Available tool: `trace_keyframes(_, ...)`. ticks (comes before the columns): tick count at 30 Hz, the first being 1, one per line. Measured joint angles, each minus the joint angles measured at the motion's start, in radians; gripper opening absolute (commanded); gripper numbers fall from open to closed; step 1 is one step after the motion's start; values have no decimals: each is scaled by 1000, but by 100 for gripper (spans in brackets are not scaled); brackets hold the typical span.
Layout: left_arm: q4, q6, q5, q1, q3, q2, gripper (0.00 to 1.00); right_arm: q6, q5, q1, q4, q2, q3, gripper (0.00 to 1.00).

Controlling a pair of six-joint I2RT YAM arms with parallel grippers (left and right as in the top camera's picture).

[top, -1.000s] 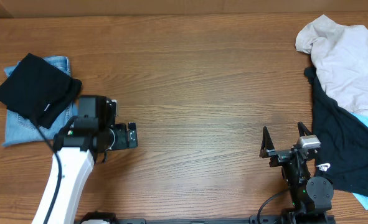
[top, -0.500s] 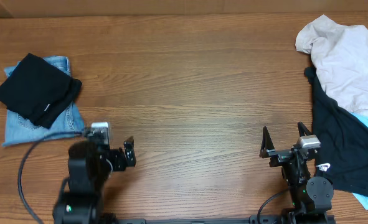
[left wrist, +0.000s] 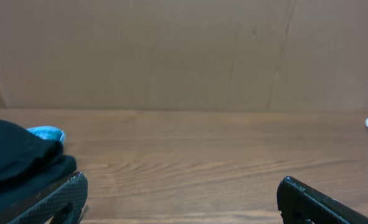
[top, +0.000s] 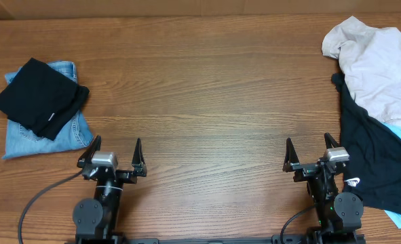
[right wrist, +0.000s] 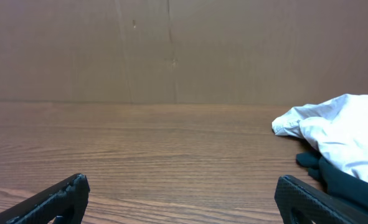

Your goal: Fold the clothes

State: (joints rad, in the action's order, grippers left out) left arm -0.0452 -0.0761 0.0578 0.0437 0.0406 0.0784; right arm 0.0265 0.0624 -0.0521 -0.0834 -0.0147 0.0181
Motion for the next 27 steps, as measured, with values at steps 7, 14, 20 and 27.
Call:
trace_keyframes(7, 117, 56, -29, 0, -32, -64, 100, 0, 0, 0, 0, 0, 0, 100)
trace_keyframes(14, 121, 57, -33, 1, -32, -64, 100, -1, 0, 0, 0, 0, 0, 100)
trace_keyframes(20, 121, 57, -33, 1, -32, -64, 100, 0, 0, 0, 0, 0, 0, 100)
trace_keyframes(27, 121, 57, -33, 1, -32, -64, 100, 0, 0, 0, 0, 0, 0, 100)
